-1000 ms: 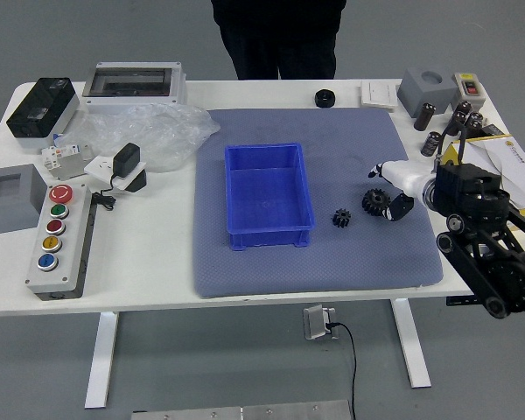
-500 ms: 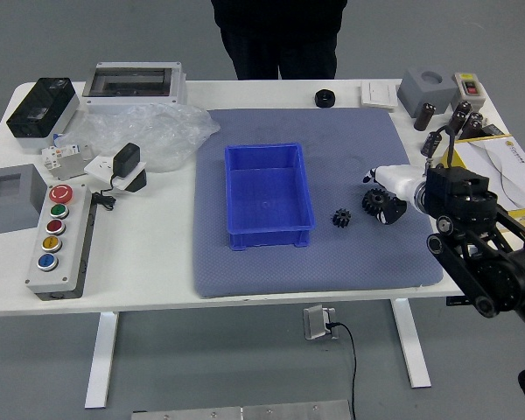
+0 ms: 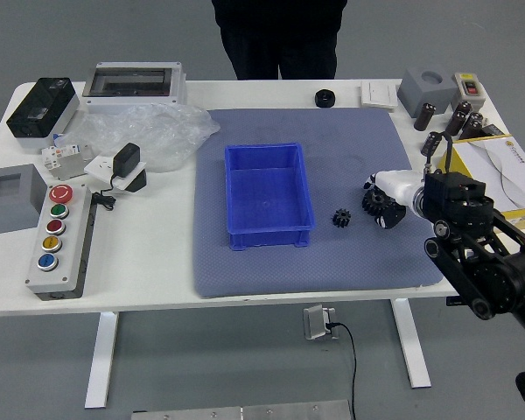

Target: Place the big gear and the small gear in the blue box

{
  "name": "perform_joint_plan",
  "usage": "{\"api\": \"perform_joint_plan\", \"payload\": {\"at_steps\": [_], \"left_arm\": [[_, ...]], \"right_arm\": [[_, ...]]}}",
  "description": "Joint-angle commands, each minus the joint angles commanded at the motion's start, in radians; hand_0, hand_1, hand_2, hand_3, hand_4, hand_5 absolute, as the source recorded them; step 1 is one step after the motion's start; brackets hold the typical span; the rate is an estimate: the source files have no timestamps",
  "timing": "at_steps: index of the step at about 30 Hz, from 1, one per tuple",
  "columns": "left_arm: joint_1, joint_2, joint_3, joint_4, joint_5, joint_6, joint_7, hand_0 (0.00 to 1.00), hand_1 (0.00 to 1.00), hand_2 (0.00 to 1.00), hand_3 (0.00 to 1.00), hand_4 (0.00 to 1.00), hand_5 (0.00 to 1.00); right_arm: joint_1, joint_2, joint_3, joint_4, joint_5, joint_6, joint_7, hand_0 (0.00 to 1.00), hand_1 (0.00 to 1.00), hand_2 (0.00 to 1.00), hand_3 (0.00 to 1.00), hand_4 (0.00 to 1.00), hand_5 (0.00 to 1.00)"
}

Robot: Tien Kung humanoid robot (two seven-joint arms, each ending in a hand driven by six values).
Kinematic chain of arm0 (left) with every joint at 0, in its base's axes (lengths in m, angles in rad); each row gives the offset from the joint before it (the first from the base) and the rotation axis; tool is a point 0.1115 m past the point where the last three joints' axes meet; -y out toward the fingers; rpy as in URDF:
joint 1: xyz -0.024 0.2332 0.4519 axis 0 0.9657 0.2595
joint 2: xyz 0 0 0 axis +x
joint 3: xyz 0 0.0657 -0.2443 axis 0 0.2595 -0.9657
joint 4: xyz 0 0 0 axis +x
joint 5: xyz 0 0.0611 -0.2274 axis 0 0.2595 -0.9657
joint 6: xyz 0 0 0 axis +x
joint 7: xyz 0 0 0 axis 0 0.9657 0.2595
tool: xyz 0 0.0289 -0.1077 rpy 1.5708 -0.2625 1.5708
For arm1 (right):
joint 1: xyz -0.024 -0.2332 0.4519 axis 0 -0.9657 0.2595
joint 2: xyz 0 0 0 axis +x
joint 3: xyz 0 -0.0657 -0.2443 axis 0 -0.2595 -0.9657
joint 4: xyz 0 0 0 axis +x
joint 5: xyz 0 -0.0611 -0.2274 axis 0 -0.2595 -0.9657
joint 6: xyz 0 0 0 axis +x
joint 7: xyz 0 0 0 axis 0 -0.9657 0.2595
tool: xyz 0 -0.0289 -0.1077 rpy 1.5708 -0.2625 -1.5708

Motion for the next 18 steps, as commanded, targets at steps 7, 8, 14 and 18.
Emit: {"api": "perform_joint_plan", "payload": {"at_steps": [7, 8, 14, 18], "left_arm": [[-0.001, 0.000, 0.005, 0.000, -0.003, 0.000, -0.001, 0.779, 0.747, 0.737, 0.678, 0.566, 0.245], [-0.001, 0.001, 0.004, 0.000, -0.002, 0.000, -0.001, 0.779, 0.747, 0.737, 0.678, 0.566, 0.245], [-0.002, 0.002, 0.002, 0.000, 0.000, 0.000, -0.001, 0.779, 0.747, 0.736, 0.678, 0.565, 0.246], [-0.002, 0.001, 0.001, 0.000, 0.001, 0.000, -0.001, 0.779, 0.747, 0.737, 0.678, 0.563, 0.244]], "right_arm": [[0.008, 0.003, -0.006, -0.011, 0.000, -0.004, 0.000, 0.896, 0.805, 0.832, 0.830, 0.696, 0.063], [0.010, 0.004, -0.008, -0.013, 0.000, -0.004, 0.000, 0.896, 0.805, 0.832, 0.830, 0.696, 0.063], [0.028, 0.007, -0.027, -0.027, 0.000, -0.003, 0.000, 0.888, 0.792, 0.810, 0.803, 0.695, 0.064], [0.038, 0.009, -0.044, -0.036, 0.000, -0.002, -0.001, 0.882, 0.781, 0.802, 0.784, 0.692, 0.069]]}}
